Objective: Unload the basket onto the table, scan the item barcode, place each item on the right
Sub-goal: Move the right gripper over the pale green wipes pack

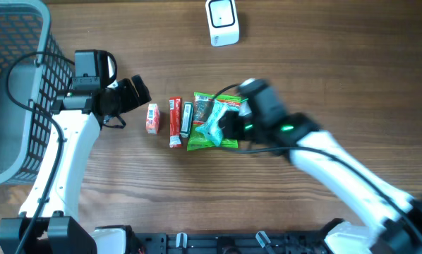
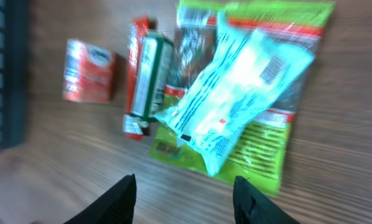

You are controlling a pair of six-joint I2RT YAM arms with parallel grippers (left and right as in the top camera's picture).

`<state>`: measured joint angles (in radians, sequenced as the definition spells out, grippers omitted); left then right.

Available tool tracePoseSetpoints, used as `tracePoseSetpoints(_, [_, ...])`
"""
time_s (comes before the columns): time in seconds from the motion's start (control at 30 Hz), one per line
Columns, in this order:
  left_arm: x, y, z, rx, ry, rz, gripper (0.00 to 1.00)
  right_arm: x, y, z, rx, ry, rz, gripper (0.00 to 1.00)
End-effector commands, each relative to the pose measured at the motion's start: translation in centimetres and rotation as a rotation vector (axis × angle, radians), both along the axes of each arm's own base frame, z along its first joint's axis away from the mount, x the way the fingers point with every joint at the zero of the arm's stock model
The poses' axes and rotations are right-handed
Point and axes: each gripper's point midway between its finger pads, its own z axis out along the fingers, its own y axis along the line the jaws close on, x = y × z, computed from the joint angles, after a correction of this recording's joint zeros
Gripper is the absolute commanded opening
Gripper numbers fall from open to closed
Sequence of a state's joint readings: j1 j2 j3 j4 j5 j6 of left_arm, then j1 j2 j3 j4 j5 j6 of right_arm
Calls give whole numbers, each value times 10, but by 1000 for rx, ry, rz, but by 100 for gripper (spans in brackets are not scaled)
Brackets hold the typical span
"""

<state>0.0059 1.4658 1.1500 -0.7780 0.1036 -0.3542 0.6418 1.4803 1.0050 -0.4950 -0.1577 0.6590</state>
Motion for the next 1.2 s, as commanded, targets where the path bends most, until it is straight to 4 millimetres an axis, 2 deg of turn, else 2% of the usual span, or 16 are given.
tracePoseSetpoints(0.0, [-2, 0, 2, -8, -7, 1, 100, 14, 12, -36, -118, -36, -133, 53])
tracePoseSetpoints(0.03, [-2, 0, 2, -8, -7, 1, 100, 15, 17, -48, -123, -19, -146, 53])
tracePoseSetpoints(0.1, [-1, 0, 2, -8, -8, 1, 100, 19, 24, -60, -117, -14, -134, 50])
tracePoseSetpoints(0.13, [-1, 0, 2, -8, -8, 1, 100, 21, 27, -63, -109, -15, -131, 45])
tracePoseSetpoints(0.17, [-1, 0, 2, -8, -8, 1, 100, 23, 30, -62, -102, -30, -123, 42])
tracePoseSetpoints(0.4, [-1, 0, 2, -8, -8, 1, 100, 40, 42, -32, -66, -114, -99, 44])
tracePoseSetpoints(0.6, [-1, 0, 2, -8, -8, 1, 100, 56, 27, -33, -132, -190, -182, 39])
tracePoseSetpoints(0.67, [-1, 0, 2, -8, -8, 1, 100, 51, 32, -43, -125, -152, -155, 39])
tracePoseSetpoints(0.8, [-1, 0, 2, -8, -8, 1, 100, 36, 41, -85, -137, -30, -92, 39])
tracePoseSetpoints(0.87, [-1, 0, 2, -8, -8, 1, 100, 16, 60, -106, -63, 91, -3, 39])
tracePoseSetpoints(0.93, [-2, 0, 2, -8, -7, 1, 100, 8, 66, -109, -35, 132, 27, 38])
tracePoseSetpoints(1.0, [-1, 0, 2, -8, -8, 1, 100, 11, 61, -101, -45, 116, 15, 41])
tracePoseSetpoints(1.07, [-2, 0, 2, -8, -7, 1, 100, 25, 56, -70, -23, 32, 39, 52])
tracePoseSetpoints(1.1, [-1, 0, 2, -8, -8, 1, 100, 35, 50, -46, -2, -25, 43, 59])
tracePoseSetpoints(1.13, [-2, 0, 2, -8, -7, 1, 100, 41, 44, -31, 17, -56, 29, 61])
tracePoseSetpoints(1.17, [-1, 0, 2, -8, -8, 1, 100, 49, 35, -7, 49, -98, 1, 61])
